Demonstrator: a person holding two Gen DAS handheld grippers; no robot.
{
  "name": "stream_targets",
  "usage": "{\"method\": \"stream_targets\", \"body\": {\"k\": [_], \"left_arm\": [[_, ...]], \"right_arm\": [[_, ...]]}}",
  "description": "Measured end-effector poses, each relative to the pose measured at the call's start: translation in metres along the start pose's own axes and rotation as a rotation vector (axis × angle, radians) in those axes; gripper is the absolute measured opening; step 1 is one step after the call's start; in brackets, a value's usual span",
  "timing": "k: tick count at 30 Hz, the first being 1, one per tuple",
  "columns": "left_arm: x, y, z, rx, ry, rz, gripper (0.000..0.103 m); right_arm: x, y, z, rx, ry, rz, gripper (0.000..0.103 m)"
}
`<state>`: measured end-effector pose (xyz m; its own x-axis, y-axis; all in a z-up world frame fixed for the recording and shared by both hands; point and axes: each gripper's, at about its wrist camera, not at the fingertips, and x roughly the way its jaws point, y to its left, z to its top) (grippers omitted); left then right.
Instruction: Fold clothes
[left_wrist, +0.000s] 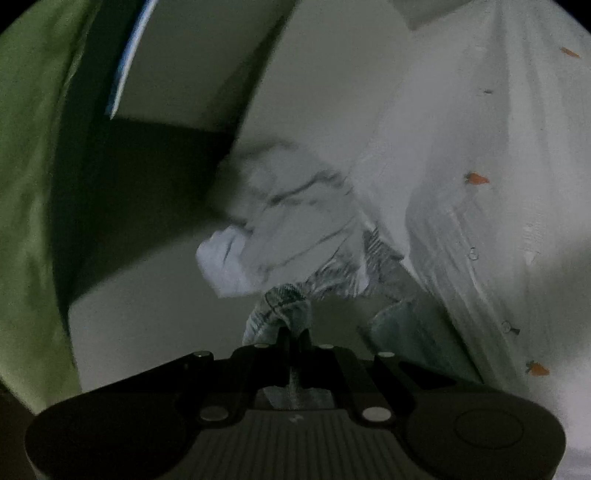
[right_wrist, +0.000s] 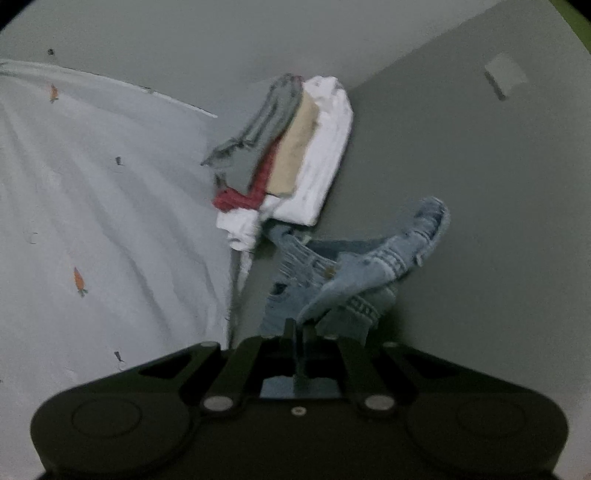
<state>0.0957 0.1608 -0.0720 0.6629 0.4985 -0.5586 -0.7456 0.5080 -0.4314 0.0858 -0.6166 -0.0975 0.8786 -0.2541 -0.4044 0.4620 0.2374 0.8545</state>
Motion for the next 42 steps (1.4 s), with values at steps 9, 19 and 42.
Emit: {"method": "stream_targets", "body": {"k": [9,19,42], "left_arm": [[0.023,-0.048,0.015,-0.012,-0.045,-0.042,0.003],[0.089,-0.108,0.016,-0.059,-0.080,-0.035,0.003],[0.367,-0.304,-0.027,0.174,0.155,-0.029,0.007]], "right_arm": [[0.037,0.034,0.004,-0.012,-0.005,0.056,0.003],[0.110,0.067,0.006,-0.006,-0.009,0.046,0.003],[0.321,0.131,-0.006,-0.194,0.031,-0.219,0.006]]}}
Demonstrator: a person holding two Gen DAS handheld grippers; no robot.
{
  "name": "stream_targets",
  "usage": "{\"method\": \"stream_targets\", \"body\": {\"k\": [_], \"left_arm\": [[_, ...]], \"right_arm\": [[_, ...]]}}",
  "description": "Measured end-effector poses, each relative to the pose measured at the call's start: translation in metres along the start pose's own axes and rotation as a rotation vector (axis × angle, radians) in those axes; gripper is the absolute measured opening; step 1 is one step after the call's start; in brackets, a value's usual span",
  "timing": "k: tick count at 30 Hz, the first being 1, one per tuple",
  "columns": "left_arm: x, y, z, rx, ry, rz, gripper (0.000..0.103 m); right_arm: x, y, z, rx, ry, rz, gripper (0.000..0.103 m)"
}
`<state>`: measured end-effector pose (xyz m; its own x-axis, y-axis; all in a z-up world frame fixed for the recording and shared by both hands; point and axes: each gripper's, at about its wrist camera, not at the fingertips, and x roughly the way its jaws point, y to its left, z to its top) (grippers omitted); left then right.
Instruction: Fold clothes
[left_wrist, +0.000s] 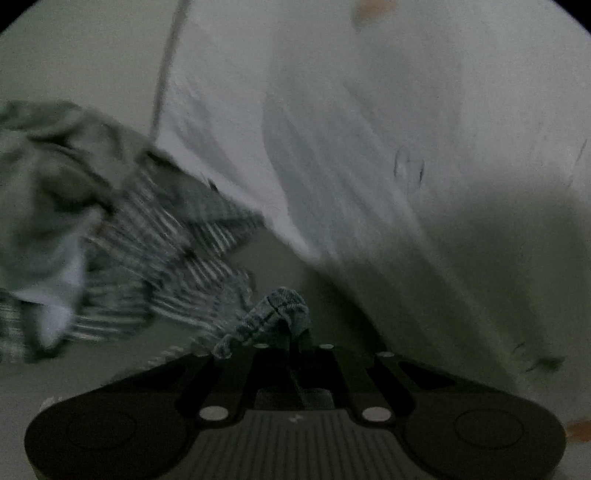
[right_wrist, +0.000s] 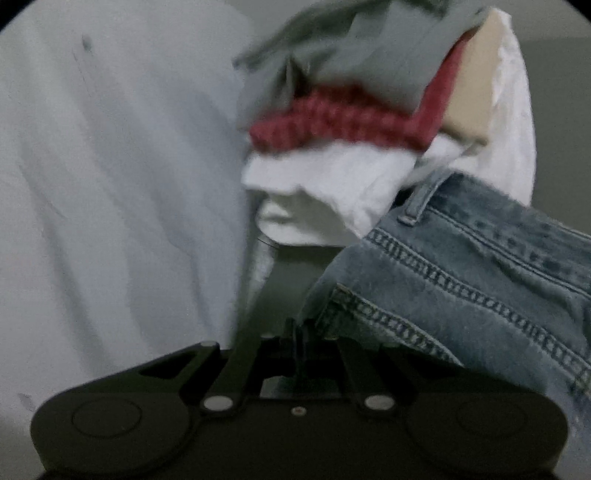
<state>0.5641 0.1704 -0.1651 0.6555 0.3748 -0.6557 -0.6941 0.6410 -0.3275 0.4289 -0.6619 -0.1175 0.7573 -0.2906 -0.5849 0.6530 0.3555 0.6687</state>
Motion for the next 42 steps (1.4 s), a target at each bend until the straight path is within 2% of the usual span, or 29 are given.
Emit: {"method": "stream_targets", "body": {"k": [1,3,4,5,7,9,11,12,15,18,20,23,28,30,33,37,39,42], "left_arm": [[0.011,-0.002,-0.002,0.000,0.026,0.008,0.014],[0.020,-0.003,-0.003,-0.007,0.045,0.000,0.019],[0.017,-0.003,-0.003,0.003,0.036,-0.011,0.025],[0.011,-0.003,-0.005,0.026,0.025,-0.022,0.030],[-0.008,-0.005,-0.011,0.101,0.016,-0.040,0.052],[-0.028,-0.009,-0.022,0.178,0.035,-0.057,0.060],[-0.047,-0.010,-0.040,0.249,0.082,-0.083,0.062],[-0.056,-0.009,-0.049,0.273,0.110,-0.095,0.065],[-0.080,-0.002,-0.082,0.297,0.200,-0.133,0.070],[-0.094,0.003,-0.112,0.343,0.269,-0.147,0.076],[-0.099,0.002,-0.128,0.418,0.276,-0.133,0.077],[-0.103,-0.001,-0.140,0.528,0.279,-0.130,0.081],[-0.098,0.003,-0.142,0.550,0.305,-0.150,0.092],[-0.095,0.001,-0.143,0.585,0.317,-0.152,0.096],[-0.093,-0.005,-0.150,0.659,0.329,-0.157,0.103],[-0.089,-0.006,-0.151,0.680,0.334,-0.151,0.103],[-0.089,-0.007,-0.152,0.689,0.333,-0.146,0.103],[-0.090,-0.007,-0.155,0.692,0.319,-0.138,0.103]], "right_arm": [[0.009,0.002,-0.002,-0.018,0.002,-0.024,0.009],[0.017,0.005,-0.004,-0.038,0.014,-0.063,0.032],[0.017,0.007,-0.005,-0.049,0.017,-0.066,0.038],[0.013,0.010,-0.008,-0.080,0.016,-0.059,0.050],[0.003,0.018,-0.016,-0.198,0.023,-0.061,0.059],[-0.012,0.025,-0.031,-0.346,0.024,-0.085,0.077],[-0.028,0.030,-0.048,-0.483,0.026,-0.104,0.081],[-0.036,0.032,-0.057,-0.556,0.032,-0.113,0.087],[-0.068,0.031,-0.093,-0.764,0.006,-0.168,0.096],[-0.097,0.025,-0.134,-0.976,-0.019,-0.216,0.099],[-0.115,0.018,-0.164,-1.123,-0.035,-0.243,0.099],[-0.137,0.010,-0.201,-1.260,-0.052,-0.252,0.100],[-0.156,-0.002,-0.250,-1.369,-0.101,-0.238,0.101],[-0.156,0.000,-0.265,-1.399,-0.127,-0.253,0.101],[-0.155,0.006,-0.278,-1.442,-0.146,-0.222,0.101],[-0.147,0.016,-0.300,-1.531,-0.125,-0.200,0.101],[-0.138,0.018,-0.308,-1.581,-0.115,-0.237,0.101],[-0.133,0.018,-0.306,-1.592,-0.183,-0.313,0.101]]}}
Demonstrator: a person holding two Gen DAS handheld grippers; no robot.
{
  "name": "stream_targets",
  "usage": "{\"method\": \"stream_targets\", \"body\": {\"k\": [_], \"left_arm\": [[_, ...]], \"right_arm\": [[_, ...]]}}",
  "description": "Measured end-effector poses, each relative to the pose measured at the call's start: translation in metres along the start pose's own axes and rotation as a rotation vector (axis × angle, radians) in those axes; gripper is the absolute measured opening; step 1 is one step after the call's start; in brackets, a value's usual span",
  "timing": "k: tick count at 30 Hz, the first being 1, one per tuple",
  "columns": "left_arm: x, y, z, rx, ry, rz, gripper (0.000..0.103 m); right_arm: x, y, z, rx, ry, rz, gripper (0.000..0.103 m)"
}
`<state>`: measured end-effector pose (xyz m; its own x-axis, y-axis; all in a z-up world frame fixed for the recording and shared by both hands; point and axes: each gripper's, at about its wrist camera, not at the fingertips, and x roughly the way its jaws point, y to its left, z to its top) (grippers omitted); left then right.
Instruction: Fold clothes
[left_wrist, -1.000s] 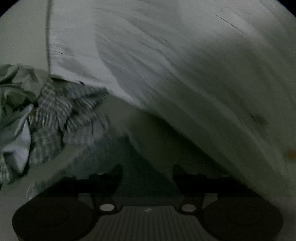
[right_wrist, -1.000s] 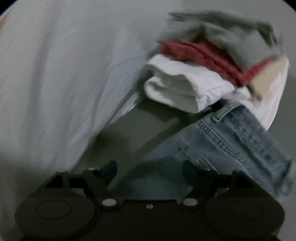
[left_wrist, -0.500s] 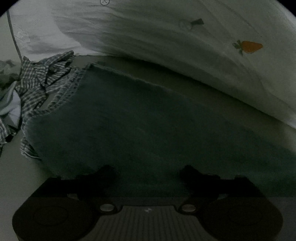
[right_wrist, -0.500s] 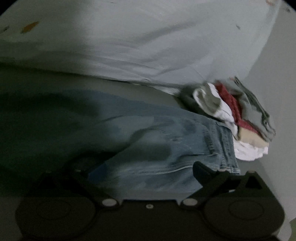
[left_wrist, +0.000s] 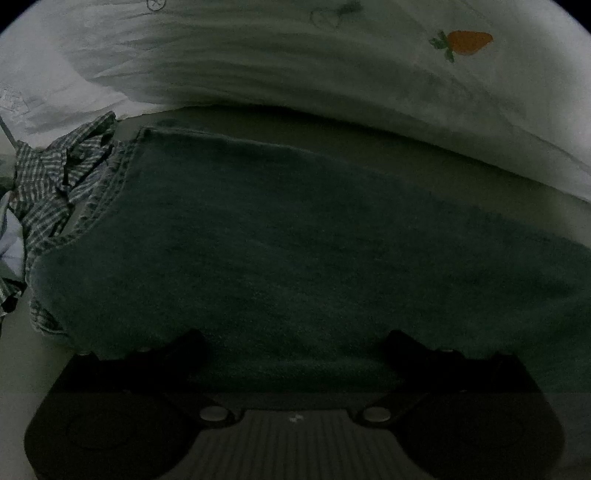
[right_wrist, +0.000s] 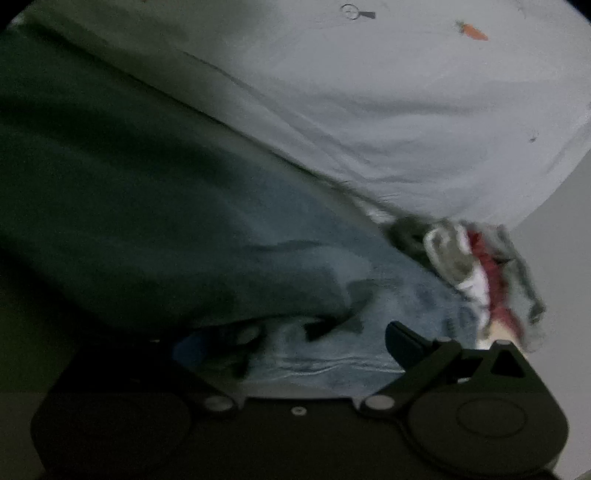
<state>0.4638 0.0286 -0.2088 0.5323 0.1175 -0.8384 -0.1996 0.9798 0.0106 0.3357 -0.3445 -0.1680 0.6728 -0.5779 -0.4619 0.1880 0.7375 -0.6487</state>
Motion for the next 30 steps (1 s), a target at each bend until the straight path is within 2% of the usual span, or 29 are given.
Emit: {"method": "stream_targets", "body": {"k": [3,5,6,9,14,16,19,20,25,30], "left_arm": [[-0.002,-0.001,-0.004,0.001,-0.018,-0.001,0.103],[-0.002,0.000,-0.004,0.001,-0.019,-0.004,0.103],[-0.002,0.000,-0.004,0.001,-0.019,-0.003,0.103],[-0.001,-0.001,-0.002,-0.011,-0.019,0.009,0.103],[-0.002,-0.003,-0.002,-0.022,-0.018,0.019,0.103],[-0.002,-0.003,-0.001,-0.020,-0.014,0.016,0.103],[-0.003,-0.002,-0.002,-0.017,-0.014,0.013,0.103],[-0.003,-0.002,-0.002,-0.018,-0.016,0.013,0.103],[-0.003,-0.001,-0.003,-0.012,-0.015,0.008,0.103],[-0.005,0.005,-0.004,0.004,-0.012,-0.029,0.103]], "right_arm": [[0.004,-0.018,-0.011,0.069,0.072,-0.096,0.101],[0.006,-0.035,-0.023,0.136,0.131,-0.112,0.103],[0.004,-0.041,-0.031,0.175,0.143,-0.089,0.103],[-0.009,-0.041,-0.045,0.189,0.123,-0.056,0.103],[-0.020,-0.030,-0.037,0.101,0.045,-0.094,0.103],[-0.021,-0.032,-0.038,0.102,0.059,-0.101,0.103],[-0.014,-0.047,-0.052,0.245,0.142,-0.012,0.103],[-0.014,-0.049,-0.053,0.248,0.144,0.003,0.103],[-0.024,-0.051,-0.045,0.201,0.141,0.056,0.103],[-0.048,-0.055,-0.034,0.293,0.089,0.188,0.103]]}}
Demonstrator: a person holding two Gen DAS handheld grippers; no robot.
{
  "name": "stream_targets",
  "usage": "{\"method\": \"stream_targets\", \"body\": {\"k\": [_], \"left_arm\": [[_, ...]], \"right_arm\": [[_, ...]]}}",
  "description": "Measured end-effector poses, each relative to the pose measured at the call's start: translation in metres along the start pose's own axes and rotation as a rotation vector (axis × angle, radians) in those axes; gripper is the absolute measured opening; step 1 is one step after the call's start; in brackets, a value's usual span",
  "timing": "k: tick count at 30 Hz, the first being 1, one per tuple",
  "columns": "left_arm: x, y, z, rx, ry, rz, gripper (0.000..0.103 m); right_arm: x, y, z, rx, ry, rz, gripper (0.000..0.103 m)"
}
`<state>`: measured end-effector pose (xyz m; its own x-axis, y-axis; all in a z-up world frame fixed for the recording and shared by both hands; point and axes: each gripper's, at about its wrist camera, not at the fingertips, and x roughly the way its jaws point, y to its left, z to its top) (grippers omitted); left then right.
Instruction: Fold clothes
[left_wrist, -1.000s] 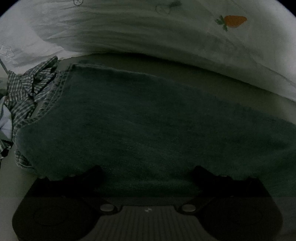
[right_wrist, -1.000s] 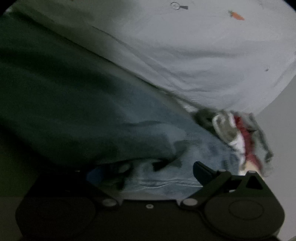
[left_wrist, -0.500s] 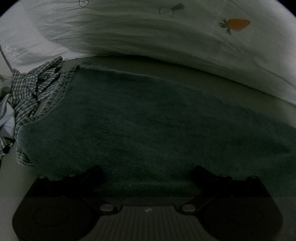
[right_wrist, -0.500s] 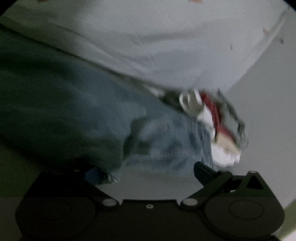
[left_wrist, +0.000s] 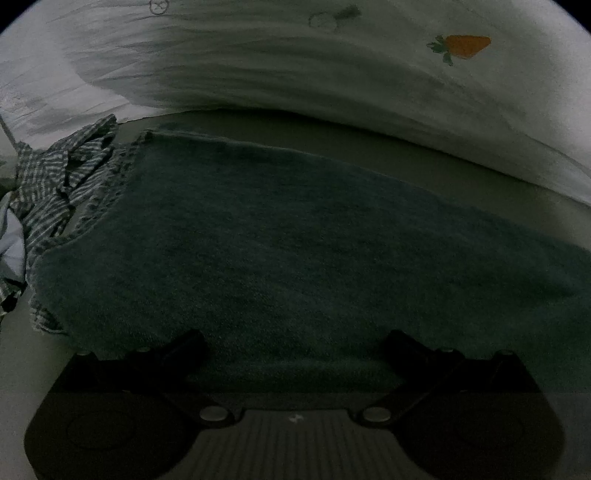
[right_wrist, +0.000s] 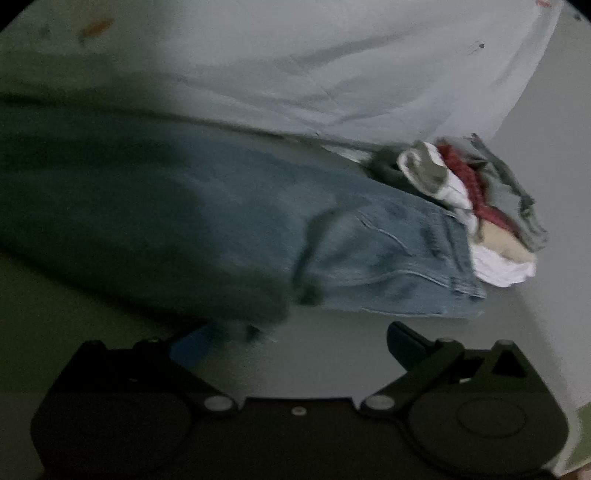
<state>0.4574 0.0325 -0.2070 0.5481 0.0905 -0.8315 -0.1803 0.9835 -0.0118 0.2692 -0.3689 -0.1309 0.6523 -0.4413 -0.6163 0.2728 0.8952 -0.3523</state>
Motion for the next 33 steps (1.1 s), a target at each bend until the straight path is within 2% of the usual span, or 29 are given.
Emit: {"method": "stream_targets", "body": {"k": [2,6,8,9,10,13,15,18,19,21,24,26,27,29,31,33], "left_arm": [[-0.005,0.011,-0.001,-0.049,0.008,-0.049,0.103],[-0.025,0.055,-0.013,-0.301,-0.025,-0.192,0.102],[-0.035,0.081,-0.023,-0.429,-0.052,-0.213,0.098],[-0.040,0.096,-0.029,-0.487,-0.066,-0.214,0.092],[-0.044,0.108,-0.035,-0.530,-0.075,-0.215,0.084],[-0.051,0.145,-0.051,-0.644,-0.102,-0.224,0.073],[-0.050,0.165,-0.057,-0.702,-0.121,-0.221,0.073],[-0.042,0.185,-0.058,-0.780,-0.113,-0.178,0.073],[-0.040,0.191,-0.057,-0.807,-0.122,-0.180,0.075],[-0.034,0.199,-0.051,-0.833,-0.146,-0.181,0.075],[-0.025,0.206,-0.035,-0.820,-0.176,-0.158,0.073],[-0.017,0.209,-0.026,-0.825,-0.191,-0.141,0.049],[-0.013,0.211,-0.021,-0.827,-0.186,-0.124,0.016],[-0.010,0.216,-0.018,-0.863,-0.174,-0.129,0.016],[-0.026,0.216,-0.017,-0.885,-0.219,-0.140,0.015],[-0.055,0.210,-0.013,-0.817,-0.278,-0.134,0.015]], "right_arm": [[-0.006,0.006,0.010,0.016,-0.037,0.049,0.103],[-0.004,0.012,0.037,0.072,-0.068,0.142,0.103],[0.003,0.014,0.047,0.141,-0.044,0.195,0.103],[0.008,0.014,0.051,0.193,-0.020,0.227,0.103],[0.015,0.012,0.053,0.276,0.016,0.265,0.103],[0.036,-0.005,0.046,0.626,0.130,0.408,0.103],[0.050,-0.017,0.030,0.899,0.210,0.492,0.103],[0.069,-0.028,-0.003,1.285,0.338,0.560,0.103],[0.072,-0.031,-0.012,1.376,0.350,0.569,0.103],[0.072,-0.036,-0.022,1.480,0.347,0.574,0.103],[0.069,-0.039,-0.027,1.498,0.343,0.558,0.103],[0.068,-0.039,-0.027,1.486,0.341,0.553,0.103],[0.068,-0.039,-0.026,1.484,0.341,0.551,0.103],[0.069,-0.036,-0.023,1.473,0.344,0.543,0.103],[0.070,-0.034,-0.020,1.455,0.349,0.541,0.103],[0.071,-0.046,-0.022,1.449,0.351,0.535,0.103]]}}
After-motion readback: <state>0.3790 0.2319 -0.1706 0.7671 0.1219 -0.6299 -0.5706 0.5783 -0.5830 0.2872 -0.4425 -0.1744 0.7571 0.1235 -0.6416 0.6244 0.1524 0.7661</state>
